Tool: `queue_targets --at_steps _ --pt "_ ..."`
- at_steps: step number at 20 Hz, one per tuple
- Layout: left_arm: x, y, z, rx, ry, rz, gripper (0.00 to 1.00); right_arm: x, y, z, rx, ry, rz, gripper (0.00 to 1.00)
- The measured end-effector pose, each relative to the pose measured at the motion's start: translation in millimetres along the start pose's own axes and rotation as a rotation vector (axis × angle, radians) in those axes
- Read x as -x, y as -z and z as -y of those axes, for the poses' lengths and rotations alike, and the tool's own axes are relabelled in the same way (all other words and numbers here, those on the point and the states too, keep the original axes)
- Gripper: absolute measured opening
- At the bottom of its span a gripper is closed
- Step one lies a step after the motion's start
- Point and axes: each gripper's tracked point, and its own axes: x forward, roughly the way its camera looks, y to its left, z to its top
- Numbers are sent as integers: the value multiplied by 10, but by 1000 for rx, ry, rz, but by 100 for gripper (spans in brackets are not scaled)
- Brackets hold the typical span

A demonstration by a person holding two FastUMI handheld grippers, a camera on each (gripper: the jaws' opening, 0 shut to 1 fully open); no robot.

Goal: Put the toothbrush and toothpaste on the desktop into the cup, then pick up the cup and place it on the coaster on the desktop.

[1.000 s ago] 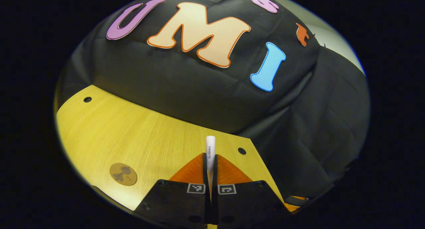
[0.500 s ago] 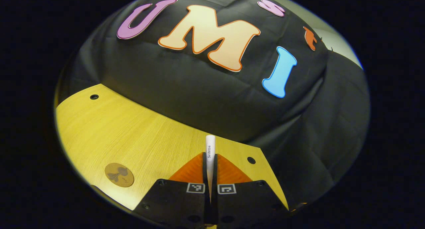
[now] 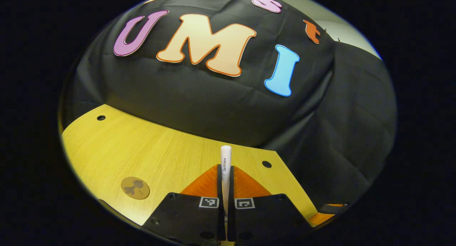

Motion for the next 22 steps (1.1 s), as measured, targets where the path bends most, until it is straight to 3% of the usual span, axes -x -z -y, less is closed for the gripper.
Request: queue_targets --at_steps 3,8,9,10,13,15,22 --pt "158 128 19 -49 8 -26 3 -62 3 -98 1 -36 -11 99" --pt "350 401 101 -33 51 -98 5 -150 37 -289 8 -87 -47 99" --pt "387 418 89 -24 50 -108 12 -162 45 -344 5 -97 -64 99" --pt "419 431 70 -21 52 -114 20 -167 55 -416 0 -108 -76 99" --pt "532 377 -123 -44 23 -99 98 -230 128 -678 4 -140 -143 94" --pt "628 270 -252 -65 10 -81 95 -262 204 -849 18 -145 -198 99" --pt "1005 -145 -989 -197 -65 4 95 -455 481 -1375 30 -122 -398 99"
